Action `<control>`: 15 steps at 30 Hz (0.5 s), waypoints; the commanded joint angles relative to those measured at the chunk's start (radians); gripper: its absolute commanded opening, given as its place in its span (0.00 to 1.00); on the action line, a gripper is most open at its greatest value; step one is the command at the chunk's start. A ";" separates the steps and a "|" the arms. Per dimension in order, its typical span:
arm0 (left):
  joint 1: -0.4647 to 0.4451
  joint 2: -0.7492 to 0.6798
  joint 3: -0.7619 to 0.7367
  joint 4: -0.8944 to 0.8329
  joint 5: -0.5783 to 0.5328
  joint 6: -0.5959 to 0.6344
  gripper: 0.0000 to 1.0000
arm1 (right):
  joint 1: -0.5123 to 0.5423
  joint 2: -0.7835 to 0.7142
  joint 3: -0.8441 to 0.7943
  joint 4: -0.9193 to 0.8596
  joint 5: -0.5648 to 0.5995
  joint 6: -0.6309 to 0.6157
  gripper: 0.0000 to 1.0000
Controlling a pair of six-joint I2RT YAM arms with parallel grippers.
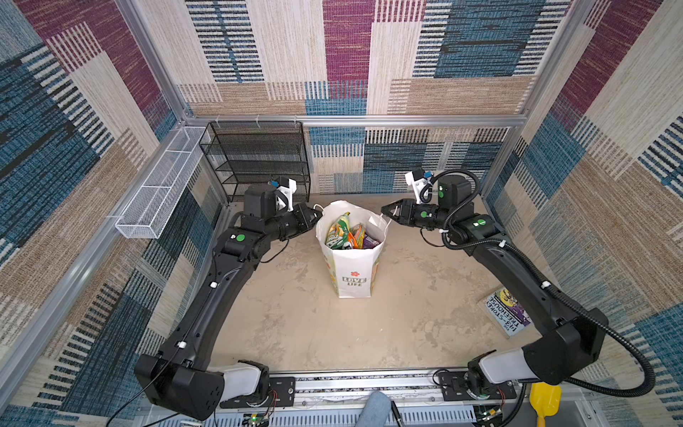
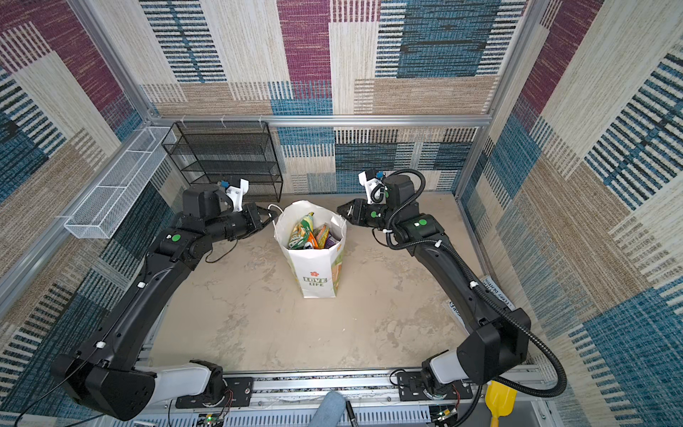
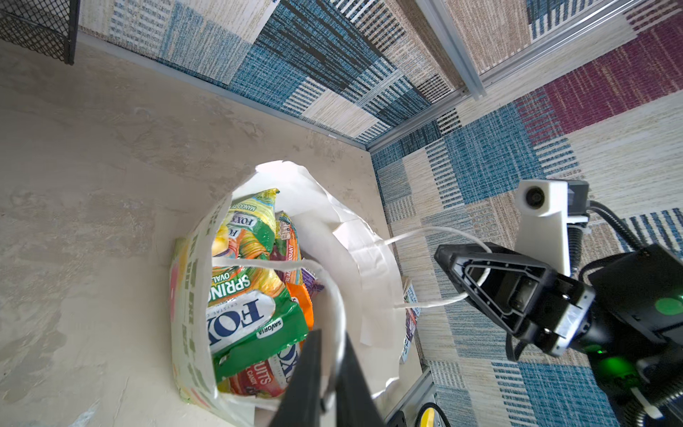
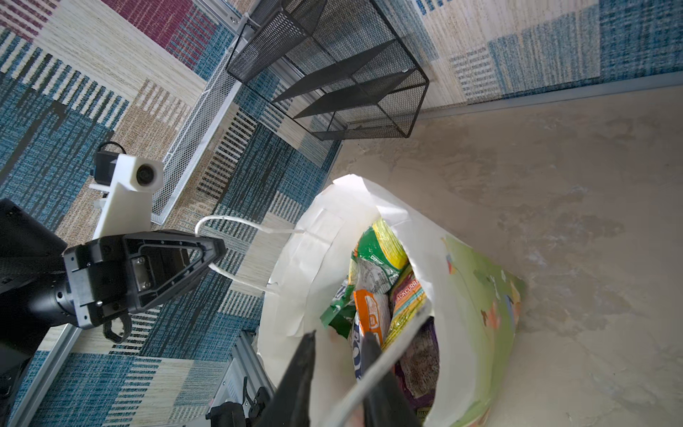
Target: Place the snacks into the paper bag
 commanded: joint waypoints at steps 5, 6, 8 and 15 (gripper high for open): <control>0.009 -0.037 0.039 -0.015 -0.022 0.042 0.93 | -0.036 -0.066 -0.010 0.051 -0.006 0.064 0.98; 0.014 -0.042 0.043 -0.021 -0.026 0.047 1.00 | -0.039 -0.081 -0.011 0.047 0.011 0.064 1.00; 0.027 -0.061 0.050 -0.035 -0.035 0.053 0.99 | -0.048 -0.113 -0.007 0.030 0.061 0.059 1.00; 0.096 -0.145 0.096 -0.129 -0.101 0.060 0.99 | -0.060 -0.241 0.011 -0.041 0.307 0.009 1.00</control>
